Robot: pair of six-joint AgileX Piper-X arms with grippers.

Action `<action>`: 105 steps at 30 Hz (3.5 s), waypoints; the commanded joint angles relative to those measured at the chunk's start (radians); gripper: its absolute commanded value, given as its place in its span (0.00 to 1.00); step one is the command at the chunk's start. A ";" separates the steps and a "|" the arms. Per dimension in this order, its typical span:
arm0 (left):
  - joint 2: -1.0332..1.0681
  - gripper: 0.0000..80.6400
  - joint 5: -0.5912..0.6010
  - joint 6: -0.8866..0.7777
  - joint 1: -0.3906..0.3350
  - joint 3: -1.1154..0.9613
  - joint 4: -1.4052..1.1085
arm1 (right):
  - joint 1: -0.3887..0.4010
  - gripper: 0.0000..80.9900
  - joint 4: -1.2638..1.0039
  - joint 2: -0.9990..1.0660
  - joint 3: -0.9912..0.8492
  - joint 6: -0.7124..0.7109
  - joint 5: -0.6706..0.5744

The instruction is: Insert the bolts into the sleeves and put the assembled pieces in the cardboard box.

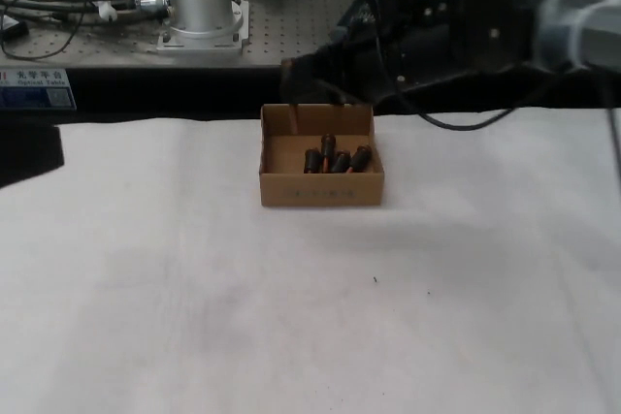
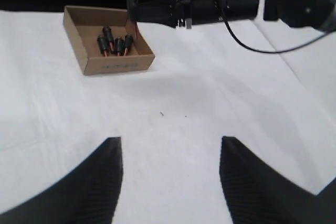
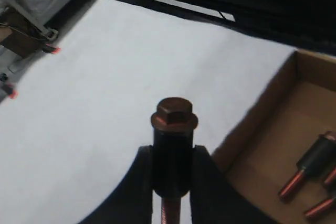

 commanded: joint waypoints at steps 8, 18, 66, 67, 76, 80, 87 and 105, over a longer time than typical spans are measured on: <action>-0.034 0.51 -0.029 0.028 0.004 -0.002 0.214 | -0.036 0.04 0.071 0.215 -0.241 0.045 0.011; -0.034 0.51 -0.035 0.028 0.004 -0.002 0.213 | -0.039 0.04 0.108 0.269 -0.278 0.045 0.052; -0.034 0.51 -0.027 0.249 0.004 0.406 0.008 | -0.027 0.36 0.799 -0.735 0.303 -0.215 0.381; -0.034 0.51 -0.009 0.244 0.004 0.439 -0.025 | -0.027 0.36 0.783 -0.782 0.360 -0.199 0.381; -0.034 0.51 0.149 0.146 0.004 0.691 -0.280 | -0.027 0.36 0.643 -1.283 0.836 0.014 0.385; -0.034 0.51 0.163 0.146 0.004 0.754 -0.323 | -0.027 0.36 0.601 -1.480 1.018 0.130 0.385; -0.034 0.51 0.163 0.146 0.004 0.833 -0.325 | -0.027 0.36 0.599 -1.781 1.264 0.239 0.470; -0.034 0.51 0.163 0.086 0.004 0.876 -0.365 | -0.027 0.36 0.262 -1.958 1.638 0.390 0.636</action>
